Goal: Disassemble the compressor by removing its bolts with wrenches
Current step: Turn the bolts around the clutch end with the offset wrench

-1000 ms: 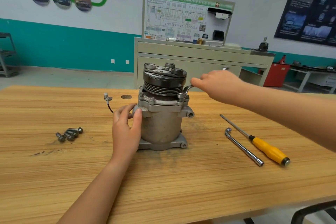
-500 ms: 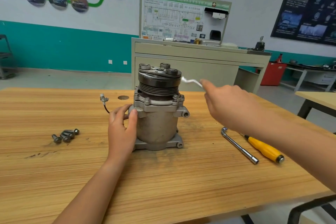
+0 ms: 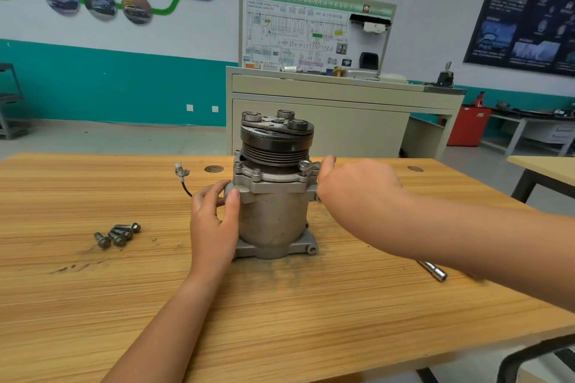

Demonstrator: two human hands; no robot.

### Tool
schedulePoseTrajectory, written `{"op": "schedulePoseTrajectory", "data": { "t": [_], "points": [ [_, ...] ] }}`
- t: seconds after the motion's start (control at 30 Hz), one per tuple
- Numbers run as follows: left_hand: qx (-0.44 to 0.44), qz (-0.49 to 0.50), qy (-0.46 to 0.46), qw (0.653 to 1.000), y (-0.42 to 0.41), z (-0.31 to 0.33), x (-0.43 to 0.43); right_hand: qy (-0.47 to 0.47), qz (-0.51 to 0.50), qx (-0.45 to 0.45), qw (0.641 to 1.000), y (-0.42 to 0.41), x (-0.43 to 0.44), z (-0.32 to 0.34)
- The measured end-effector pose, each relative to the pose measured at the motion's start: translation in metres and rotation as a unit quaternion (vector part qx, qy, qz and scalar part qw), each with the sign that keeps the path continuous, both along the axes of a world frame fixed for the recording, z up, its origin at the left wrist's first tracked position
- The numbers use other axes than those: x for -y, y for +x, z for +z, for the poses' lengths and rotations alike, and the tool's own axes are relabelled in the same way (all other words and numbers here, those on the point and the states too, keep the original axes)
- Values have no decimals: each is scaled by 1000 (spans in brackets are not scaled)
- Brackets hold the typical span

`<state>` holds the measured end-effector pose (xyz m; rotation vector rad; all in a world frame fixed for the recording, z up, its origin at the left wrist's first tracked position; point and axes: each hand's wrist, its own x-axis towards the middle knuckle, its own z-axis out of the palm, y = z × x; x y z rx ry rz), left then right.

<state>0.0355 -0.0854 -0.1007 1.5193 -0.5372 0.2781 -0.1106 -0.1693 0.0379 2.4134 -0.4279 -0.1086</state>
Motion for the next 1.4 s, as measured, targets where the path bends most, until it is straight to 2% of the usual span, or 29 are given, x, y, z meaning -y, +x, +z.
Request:
{"op": "schedulePoseTrajectory", "data": {
  "t": [0.17, 0.3, 0.43, 0.6, 0.7, 0.77, 0.83, 0.9, 0.97, 1.0, 1.07, 1.1, 1.13, 1.2, 1.3, 1.33, 1.4],
  "points": [
    [2, -2, 1, 1000, 1, 0, 0, -98, 47, -55, 993, 0, 15, 15],
    [4, -4, 2, 1000, 1, -1, 1, -169, 116, -102, 973, 6, 41, 33],
    [4, -5, 4, 1000, 2, -2, 0, -194, 159, -109, 962, 15, 63, 32],
    [7, -1, 8, 1000, 1, -1, 0, -189, 174, -47, 965, 22, 99, 25],
    [9, 1, 10, 1000, 3, -1, 0, -145, 263, 54, 952, 29, 122, 14],
    [12, 3, 11, 1000, 3, -2, 0, -82, 362, 170, 913, 42, 133, 2],
    [17, 6, 12, 1000, 3, -3, -1, -33, 399, 255, 880, 60, 129, -12],
    [14, 11, 11, 1000, 3, -2, -1, 9, 395, 332, 856, 74, 126, -34],
    [27, 19, 9, 999, 2, 1, -4, 125, 320, 459, 820, 76, 127, -52],
    [54, 27, 5, 998, 0, 5, -6, 219, 246, 526, 784, 73, 127, -58],
    [148, 43, -5, 988, -7, 18, -9, 397, 135, 626, 658, 64, 129, -71],
    [213, 47, 2, 976, -11, 29, -10, 448, 114, 659, 593, 59, 128, -77],
    [285, 47, 22, 957, -14, 41, -10, 479, 103, 678, 549, 55, 126, -84],
    [423, 29, 98, 900, -17, 72, -7, 526, 90, 683, 499, 47, 120, -99],
    [551, -3, 300, 779, -15, 116, 4, 580, 59, 658, 477, 42, 108, -123],
    [558, -27, 374, 740, -14, 126, 8, 592, 55, 648, 476, 40, 105, -129],
    [539, -54, 485, 686, -10, 138, 16, 608, 70, 641, 463, 39, 100, -135]
  ]
}}
